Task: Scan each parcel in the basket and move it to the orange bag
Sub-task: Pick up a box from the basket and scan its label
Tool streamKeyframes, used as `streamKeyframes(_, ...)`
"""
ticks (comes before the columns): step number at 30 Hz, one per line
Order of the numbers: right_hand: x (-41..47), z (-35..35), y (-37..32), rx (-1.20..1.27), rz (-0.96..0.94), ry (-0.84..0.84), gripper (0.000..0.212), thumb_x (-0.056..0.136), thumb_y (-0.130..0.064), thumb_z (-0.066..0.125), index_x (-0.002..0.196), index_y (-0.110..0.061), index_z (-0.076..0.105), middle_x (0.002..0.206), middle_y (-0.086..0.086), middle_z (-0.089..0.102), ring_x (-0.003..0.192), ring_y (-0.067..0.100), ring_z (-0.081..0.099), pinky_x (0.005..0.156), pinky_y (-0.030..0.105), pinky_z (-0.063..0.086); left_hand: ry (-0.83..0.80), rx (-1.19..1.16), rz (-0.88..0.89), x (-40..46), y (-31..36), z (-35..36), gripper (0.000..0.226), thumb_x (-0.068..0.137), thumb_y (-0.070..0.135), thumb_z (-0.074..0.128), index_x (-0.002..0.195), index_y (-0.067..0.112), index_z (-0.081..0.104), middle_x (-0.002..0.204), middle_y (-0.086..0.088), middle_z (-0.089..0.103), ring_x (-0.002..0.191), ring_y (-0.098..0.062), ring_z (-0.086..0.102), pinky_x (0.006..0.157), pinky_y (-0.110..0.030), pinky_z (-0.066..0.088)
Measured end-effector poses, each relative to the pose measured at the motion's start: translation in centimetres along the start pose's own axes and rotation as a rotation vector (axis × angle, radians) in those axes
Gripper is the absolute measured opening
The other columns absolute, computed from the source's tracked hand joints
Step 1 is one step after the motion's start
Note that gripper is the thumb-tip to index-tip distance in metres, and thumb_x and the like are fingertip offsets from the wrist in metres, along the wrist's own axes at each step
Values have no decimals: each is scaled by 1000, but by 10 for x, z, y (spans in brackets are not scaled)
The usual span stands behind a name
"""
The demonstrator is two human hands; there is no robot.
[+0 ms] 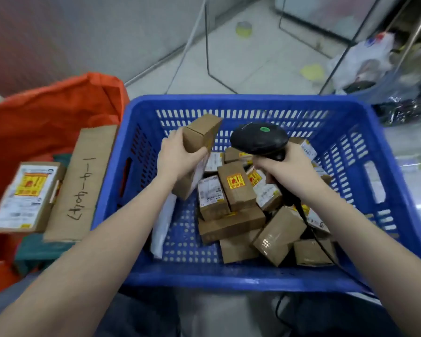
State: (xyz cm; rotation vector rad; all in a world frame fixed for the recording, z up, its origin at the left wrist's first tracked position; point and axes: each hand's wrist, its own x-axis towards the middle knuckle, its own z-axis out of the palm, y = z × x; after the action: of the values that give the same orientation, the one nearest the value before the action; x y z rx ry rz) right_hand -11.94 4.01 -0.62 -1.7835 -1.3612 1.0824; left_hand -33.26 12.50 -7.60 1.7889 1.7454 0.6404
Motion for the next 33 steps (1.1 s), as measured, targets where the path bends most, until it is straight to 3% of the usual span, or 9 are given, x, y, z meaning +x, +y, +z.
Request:
streamKeyframes(7, -67, -52, -86, 60, -182, 170, 16, 85, -21, 68, 73, -13, 60, 46, -4, 56, 44, 5, 53, 49, 17, 43, 181, -478, 37, -37, 100, -106, 39, 78, 33, 75, 112, 25, 58, 106, 13, 64, 98, -8, 59, 79, -22, 45)
streamKeyframes(12, -111, -73, -134, 241, -262, 265, 11, 86, -29, 68, 92, -25, 60, 63, 5, 65, 47, 3, 59, 56, 25, 46, 207, -767, 65, -85, 147, -172, 36, 80, 27, 76, 110, 18, 59, 101, 7, 69, 92, -13, 67, 76, -31, 58)
streamKeyframes(15, -134, -83, -158, 375, -286, 319, 25, 86, -29, 67, 108, -22, 59, 76, 1, 68, 51, 3, 62, 56, 24, 47, 214, -906, 63, -114, 165, -203, 46, 84, 24, 71, 123, 15, 48, 109, -1, 67, 97, -18, 68, 81, -34, 58)
streamKeyframes(19, -158, -90, -177, 432, -321, 381, 28, 83, -34, 70, 108, -32, 57, 96, -9, 66, 84, 10, 63, 80, 32, 48, 220, -1029, 77, -146, 182, -230, 60, 84, 35, 70, 133, 16, 42, 105, -3, 70, 87, -13, 71, 76, -29, 59)
streamKeyframes(22, -174, -93, -185, 359, -329, 319, 28, 81, -37, 72, 106, -31, 61, 94, -8, 68, 92, 11, 62, 83, 32, 45, 222, -1024, 103, -161, 198, -238, 57, 85, 41, 66, 131, 17, 42, 102, -1, 70, 90, -13, 69, 79, -29, 57)
streamKeyframes(25, -188, -88, -189, 423, -352, 185, 28, 81, -24, 73, 107, -28, 63, 90, -6, 72, 87, 10, 67, 77, 28, 51, 263, -951, 164, -169, 216, -242, 56, 89, 46, 59, 135, 18, 41, 114, -3, 69, 96, -13, 68, 92, -36, 54)
streamKeyframes(27, -193, -84, -188, 518, -339, 167, 34, 80, -18, 73, 111, -23, 62, 90, -5, 73, 85, 12, 69, 75, 30, 54, 218, -822, 299, -169, 226, -244, 57, 93, 47, 53, 142, 23, 35, 120, 2, 65, 98, -9, 68, 88, -33, 56)
streamKeyframes(31, -196, -80, -193, 757, -300, 200, 28, 81, -15, 73, 103, -25, 61, 95, 1, 70, 92, 21, 67, 87, 44, 55, 12, -433, 388, -180, 236, -232, 118, 63, 76, 66, 150, 44, -7, 142, 1, 45, 119, -18, 57, 97, -45, 51)
streamKeyframes(33, -197, -83, -197, 808, -312, 208, 29, 81, -14, 72, 106, -22, 59, 101, 5, 70, 96, 23, 68, 87, 44, 56, -32, -361, 404, -191, 238, -224, 124, 61, 72, 68, 145, 48, -20, 148, 3, 36, 125, -16, 50, 101, -46, 48)
